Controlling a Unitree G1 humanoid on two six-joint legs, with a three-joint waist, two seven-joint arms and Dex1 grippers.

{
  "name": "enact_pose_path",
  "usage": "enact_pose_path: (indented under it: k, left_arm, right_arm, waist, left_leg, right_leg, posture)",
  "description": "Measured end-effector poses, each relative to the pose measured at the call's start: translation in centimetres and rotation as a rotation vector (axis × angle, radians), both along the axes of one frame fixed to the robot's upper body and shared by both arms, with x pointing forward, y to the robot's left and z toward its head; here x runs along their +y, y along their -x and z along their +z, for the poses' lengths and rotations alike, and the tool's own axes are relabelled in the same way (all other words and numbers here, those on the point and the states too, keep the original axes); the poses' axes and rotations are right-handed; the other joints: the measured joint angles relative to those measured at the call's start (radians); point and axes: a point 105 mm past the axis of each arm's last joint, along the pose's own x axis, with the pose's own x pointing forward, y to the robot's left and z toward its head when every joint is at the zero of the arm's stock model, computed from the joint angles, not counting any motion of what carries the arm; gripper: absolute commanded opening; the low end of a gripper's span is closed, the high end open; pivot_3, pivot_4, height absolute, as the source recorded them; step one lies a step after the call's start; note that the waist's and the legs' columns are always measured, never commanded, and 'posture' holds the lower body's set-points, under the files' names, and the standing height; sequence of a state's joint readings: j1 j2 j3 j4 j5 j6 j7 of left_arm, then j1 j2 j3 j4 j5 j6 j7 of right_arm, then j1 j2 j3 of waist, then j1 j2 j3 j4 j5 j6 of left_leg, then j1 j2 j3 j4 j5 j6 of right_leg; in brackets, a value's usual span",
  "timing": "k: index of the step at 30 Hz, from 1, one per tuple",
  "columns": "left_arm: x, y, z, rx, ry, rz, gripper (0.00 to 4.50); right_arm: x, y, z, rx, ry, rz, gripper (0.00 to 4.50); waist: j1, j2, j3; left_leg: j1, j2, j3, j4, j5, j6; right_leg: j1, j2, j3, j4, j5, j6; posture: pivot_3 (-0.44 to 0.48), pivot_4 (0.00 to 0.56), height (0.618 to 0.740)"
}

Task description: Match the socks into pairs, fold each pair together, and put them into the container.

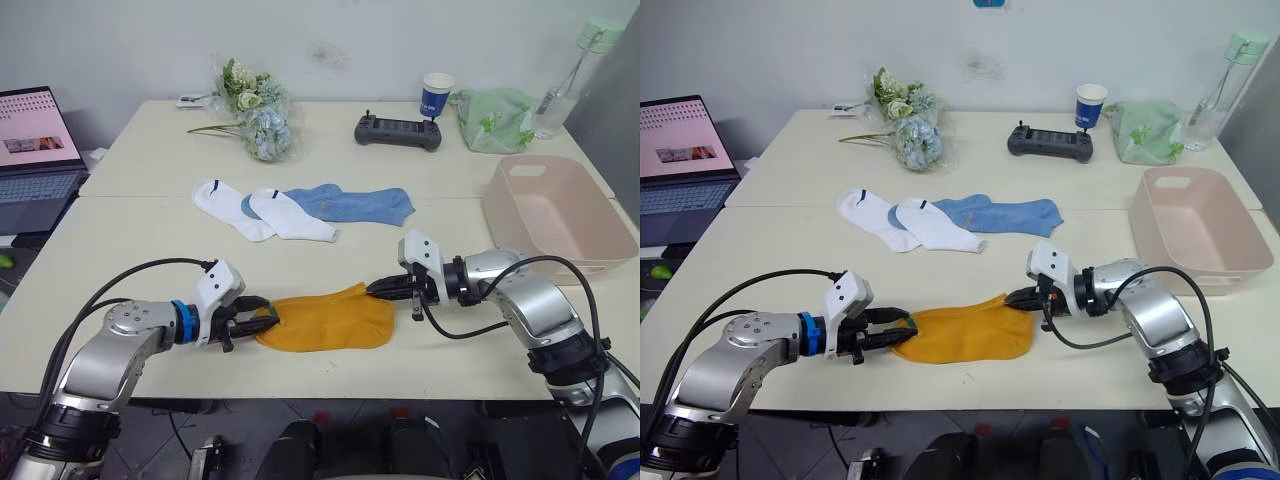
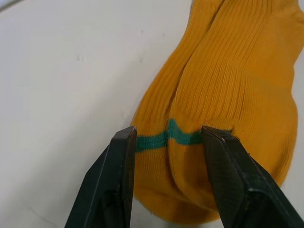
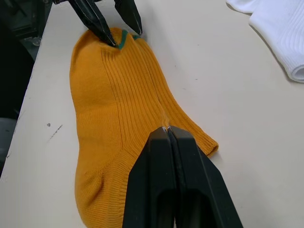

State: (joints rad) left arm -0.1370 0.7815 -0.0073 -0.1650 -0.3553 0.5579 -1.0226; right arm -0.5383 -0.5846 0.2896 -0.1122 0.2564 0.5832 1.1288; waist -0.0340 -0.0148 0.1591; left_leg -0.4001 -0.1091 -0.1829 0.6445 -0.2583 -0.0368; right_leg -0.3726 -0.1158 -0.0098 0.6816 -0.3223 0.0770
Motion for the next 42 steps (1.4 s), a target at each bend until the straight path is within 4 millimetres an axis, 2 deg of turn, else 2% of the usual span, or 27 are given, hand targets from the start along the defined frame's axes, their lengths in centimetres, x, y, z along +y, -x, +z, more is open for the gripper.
enact_pose_path:
  k: [14,19,28,32,42]
  left_arm:
    - [-0.45,0.20,0.21,0.016,0.026,-0.040,2.19]
    - [-0.37,0.17,0.19,0.014,0.024,-0.034,0.72]
    - [-0.08,0.29,-0.07,0.020,0.006,-0.029,0.72]
    - [-0.06,0.23,-0.02,0.011,-0.001,-0.031,0.04]
    - [-0.14,0.05,0.27,-0.008,-0.002,-0.039,0.04]
  right_arm:
    - [0.00,0.04,-0.12,0.009,0.003,-0.006,0.00]
    - [0.04,0.03,-0.19,0.008,0.004,-0.009,0.00]
    - [0.21,0.23,-0.08,-0.003,0.003,-0.003,0.00]
    - [0.20,0.23,-0.07,-0.003,0.003,-0.003,0.00]
    - [0.20,0.22,-0.06,-0.004,0.003,-0.003,0.00]
  waist:
    - [0.000,0.000,0.000]
    - [0.000,0.000,0.000]
    - [0.000,0.000,0.000]
    - [0.000,0.000,0.000]
    - [0.000,0.000,0.000]
  left_leg:
    - [0.000,0.000,0.000,0.000,0.000,0.000]
    - [0.000,0.000,0.000,0.000,0.000,0.000]
    - [0.000,0.000,0.000,0.000,0.000,0.000]
    - [0.000,0.000,0.000,0.000,0.000,0.000]
    - [0.000,0.000,0.000,0.000,0.000,0.000]
  right_leg:
    - [0.000,0.000,0.000,0.000,0.000,0.000]
    - [0.000,0.000,0.000,0.000,0.000,0.000]
    - [0.000,0.000,0.000,0.000,0.000,0.000]
    - [0.000,0.000,0.000,0.000,0.000,0.000]
    - [0.000,0.000,0.000,0.000,0.000,0.000]
  posture:
    - [0.000,0.150,0.740]
    - [0.000,0.150,0.740]
    - [0.000,0.150,0.740]
    - [0.000,0.150,0.740]
    - [0.000,0.150,0.740]
